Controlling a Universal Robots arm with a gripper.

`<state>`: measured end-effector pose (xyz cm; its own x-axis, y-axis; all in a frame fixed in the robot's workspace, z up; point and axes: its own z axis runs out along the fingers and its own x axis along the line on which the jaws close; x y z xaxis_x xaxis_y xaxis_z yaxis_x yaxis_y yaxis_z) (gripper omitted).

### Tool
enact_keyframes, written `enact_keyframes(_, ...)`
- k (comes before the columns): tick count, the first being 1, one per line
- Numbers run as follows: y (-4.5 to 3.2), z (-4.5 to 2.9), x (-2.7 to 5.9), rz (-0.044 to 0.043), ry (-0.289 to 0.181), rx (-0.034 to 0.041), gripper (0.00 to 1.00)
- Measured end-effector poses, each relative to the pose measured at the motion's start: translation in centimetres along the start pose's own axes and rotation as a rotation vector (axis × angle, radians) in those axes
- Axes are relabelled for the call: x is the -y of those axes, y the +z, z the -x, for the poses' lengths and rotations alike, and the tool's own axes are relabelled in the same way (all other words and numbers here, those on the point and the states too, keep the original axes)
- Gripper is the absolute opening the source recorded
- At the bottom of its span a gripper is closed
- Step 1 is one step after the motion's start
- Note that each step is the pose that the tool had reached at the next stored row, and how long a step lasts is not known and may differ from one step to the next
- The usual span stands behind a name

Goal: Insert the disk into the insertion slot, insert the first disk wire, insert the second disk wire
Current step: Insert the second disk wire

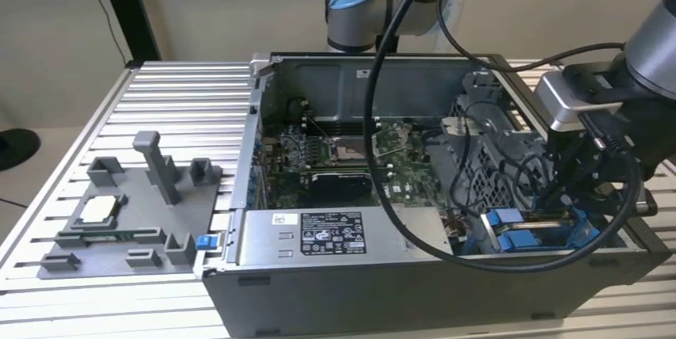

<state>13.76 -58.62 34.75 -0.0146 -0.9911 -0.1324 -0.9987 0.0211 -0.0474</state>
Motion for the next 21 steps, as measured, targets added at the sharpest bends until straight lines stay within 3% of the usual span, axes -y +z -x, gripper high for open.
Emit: enact_keyframes(21,0.5,-0.01,-0.07,-0.0082,0.005,0.0,0.0)
